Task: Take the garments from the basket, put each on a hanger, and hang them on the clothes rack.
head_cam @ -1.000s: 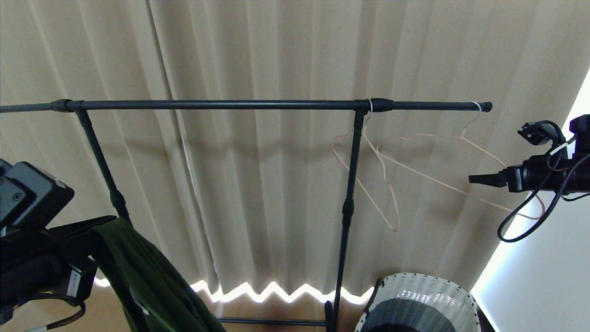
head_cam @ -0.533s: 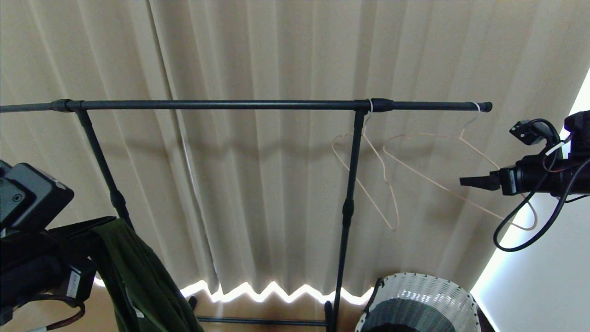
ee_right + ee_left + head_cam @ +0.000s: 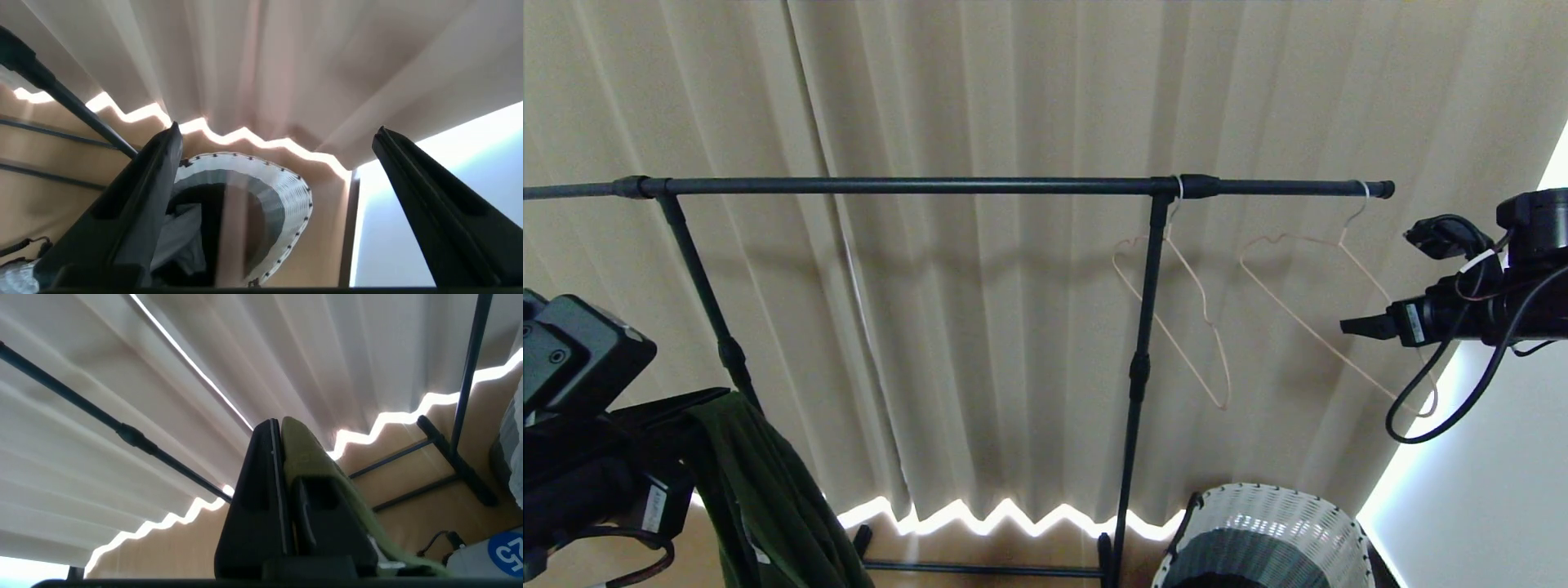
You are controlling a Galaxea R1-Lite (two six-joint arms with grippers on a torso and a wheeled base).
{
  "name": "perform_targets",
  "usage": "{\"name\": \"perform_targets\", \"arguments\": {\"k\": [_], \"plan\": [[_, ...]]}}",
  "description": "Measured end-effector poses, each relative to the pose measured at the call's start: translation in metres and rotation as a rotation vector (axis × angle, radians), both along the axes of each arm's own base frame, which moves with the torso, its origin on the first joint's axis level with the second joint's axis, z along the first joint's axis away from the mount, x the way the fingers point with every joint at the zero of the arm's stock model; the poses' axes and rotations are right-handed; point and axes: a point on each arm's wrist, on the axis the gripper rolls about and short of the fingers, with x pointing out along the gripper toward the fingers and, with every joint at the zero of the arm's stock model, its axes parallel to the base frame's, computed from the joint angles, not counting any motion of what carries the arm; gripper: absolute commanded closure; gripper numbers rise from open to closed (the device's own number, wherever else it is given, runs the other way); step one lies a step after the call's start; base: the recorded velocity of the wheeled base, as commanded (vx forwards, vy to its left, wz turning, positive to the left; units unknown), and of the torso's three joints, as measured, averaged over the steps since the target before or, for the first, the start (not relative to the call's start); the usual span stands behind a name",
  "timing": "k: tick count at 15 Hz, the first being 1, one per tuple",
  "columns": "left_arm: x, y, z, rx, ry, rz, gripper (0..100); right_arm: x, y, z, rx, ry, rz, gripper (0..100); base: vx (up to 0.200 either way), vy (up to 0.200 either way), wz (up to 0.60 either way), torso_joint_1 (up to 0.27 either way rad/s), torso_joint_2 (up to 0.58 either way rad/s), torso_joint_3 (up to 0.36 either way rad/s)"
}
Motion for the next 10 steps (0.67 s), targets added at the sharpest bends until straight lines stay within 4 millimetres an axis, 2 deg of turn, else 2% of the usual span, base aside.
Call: {"name": "perform_targets", "arguments": {"k": [5,10], "plan": [[-0.002,0.001,0.001,-0.003,-0.006,0.0,100,0.011,-0.002,-0.002,0.0,-0.005,-0.003,0,0.0,0.0,0.0,0.0,0.0,0.0],[-0.003,0.001,0.001,-0.005,-0.011,0.0,100,0.014,-0.003,-0.004,0.001,-0.002,-0.002,0,0.0,0.0,0.0,0.0,0.0,0.0]]}}
